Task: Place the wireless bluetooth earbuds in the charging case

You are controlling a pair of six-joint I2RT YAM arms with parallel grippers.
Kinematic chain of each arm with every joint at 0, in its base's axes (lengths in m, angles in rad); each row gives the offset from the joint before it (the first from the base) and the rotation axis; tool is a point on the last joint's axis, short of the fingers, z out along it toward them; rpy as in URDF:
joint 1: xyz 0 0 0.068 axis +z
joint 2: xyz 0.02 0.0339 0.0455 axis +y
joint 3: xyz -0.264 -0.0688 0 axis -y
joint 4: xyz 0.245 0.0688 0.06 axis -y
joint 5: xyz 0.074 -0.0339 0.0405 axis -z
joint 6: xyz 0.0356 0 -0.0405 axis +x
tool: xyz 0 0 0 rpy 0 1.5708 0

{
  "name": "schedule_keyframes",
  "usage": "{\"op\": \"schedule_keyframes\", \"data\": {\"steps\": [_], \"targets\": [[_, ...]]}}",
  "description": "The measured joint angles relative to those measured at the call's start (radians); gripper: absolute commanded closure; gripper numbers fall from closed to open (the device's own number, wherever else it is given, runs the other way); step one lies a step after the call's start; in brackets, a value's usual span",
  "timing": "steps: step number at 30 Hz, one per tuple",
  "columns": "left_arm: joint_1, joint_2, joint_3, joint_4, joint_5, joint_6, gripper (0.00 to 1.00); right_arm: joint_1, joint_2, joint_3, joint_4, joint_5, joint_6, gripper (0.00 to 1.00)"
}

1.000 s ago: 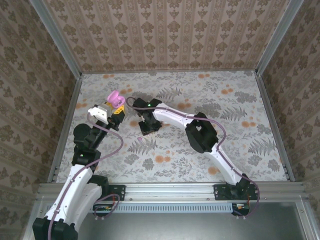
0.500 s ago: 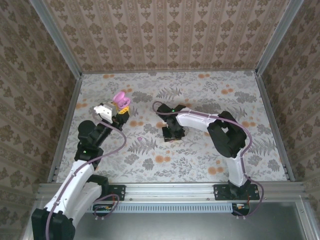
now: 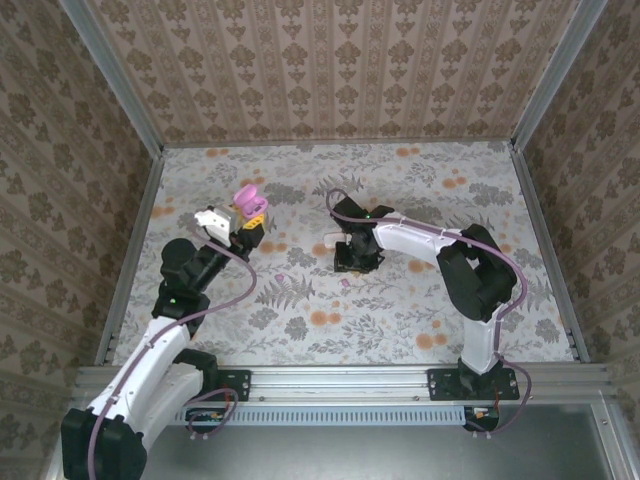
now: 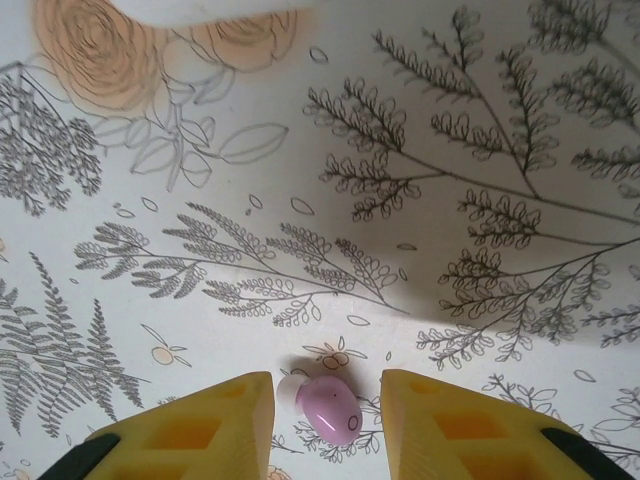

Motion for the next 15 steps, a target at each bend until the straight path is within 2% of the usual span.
{"op": "schedule_keyframes", "data": {"steps": [5, 15], "targets": [[-0.006, 0.004, 0.000, 0.009, 0.003, 0.000, 0.59, 0.000, -0.002, -0.058, 0.013, -0.019, 0.015, 0.66], [-0.013, 0.018, 0.000, 0.019, 0.003, 0.000, 0.59, 0.002, -0.003, -0.059, 0.031, -0.057, 0.014, 0.68]]}}
